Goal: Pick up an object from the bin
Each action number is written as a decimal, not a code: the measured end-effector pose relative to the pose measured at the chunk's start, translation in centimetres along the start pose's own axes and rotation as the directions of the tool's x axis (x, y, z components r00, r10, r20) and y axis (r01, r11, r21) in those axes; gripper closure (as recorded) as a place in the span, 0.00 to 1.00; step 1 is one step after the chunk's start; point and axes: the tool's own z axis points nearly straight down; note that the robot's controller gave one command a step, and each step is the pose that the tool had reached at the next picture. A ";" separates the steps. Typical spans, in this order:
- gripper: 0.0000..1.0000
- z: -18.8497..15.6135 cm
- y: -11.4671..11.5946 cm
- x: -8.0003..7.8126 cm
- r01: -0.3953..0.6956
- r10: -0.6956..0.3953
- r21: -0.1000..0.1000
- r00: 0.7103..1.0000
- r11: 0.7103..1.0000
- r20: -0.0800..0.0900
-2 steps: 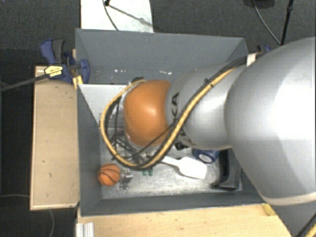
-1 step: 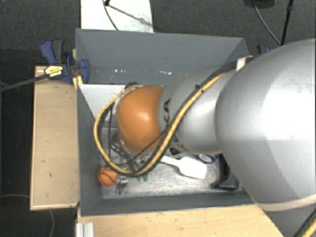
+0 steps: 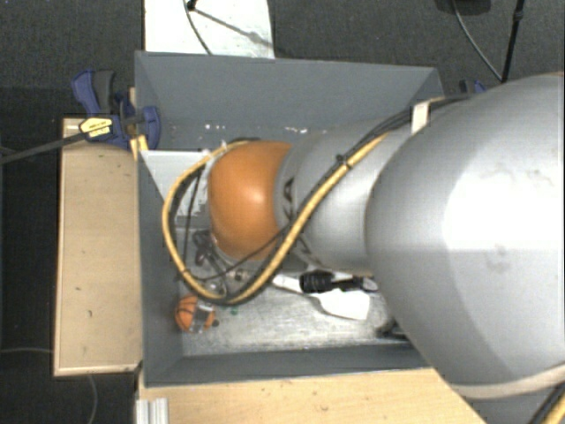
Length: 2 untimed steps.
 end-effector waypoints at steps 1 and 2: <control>0.00 3.3 0.5 0.0 0.186 -0.186 0.002 0.983 0.983 -0.003; 1.00 4.3 0.2 1.8 -0.240 0.240 0.001 0.971 0.971 -0.004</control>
Offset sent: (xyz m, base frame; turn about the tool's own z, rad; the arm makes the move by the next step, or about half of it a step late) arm -0.0176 0.0052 -0.0482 0.2438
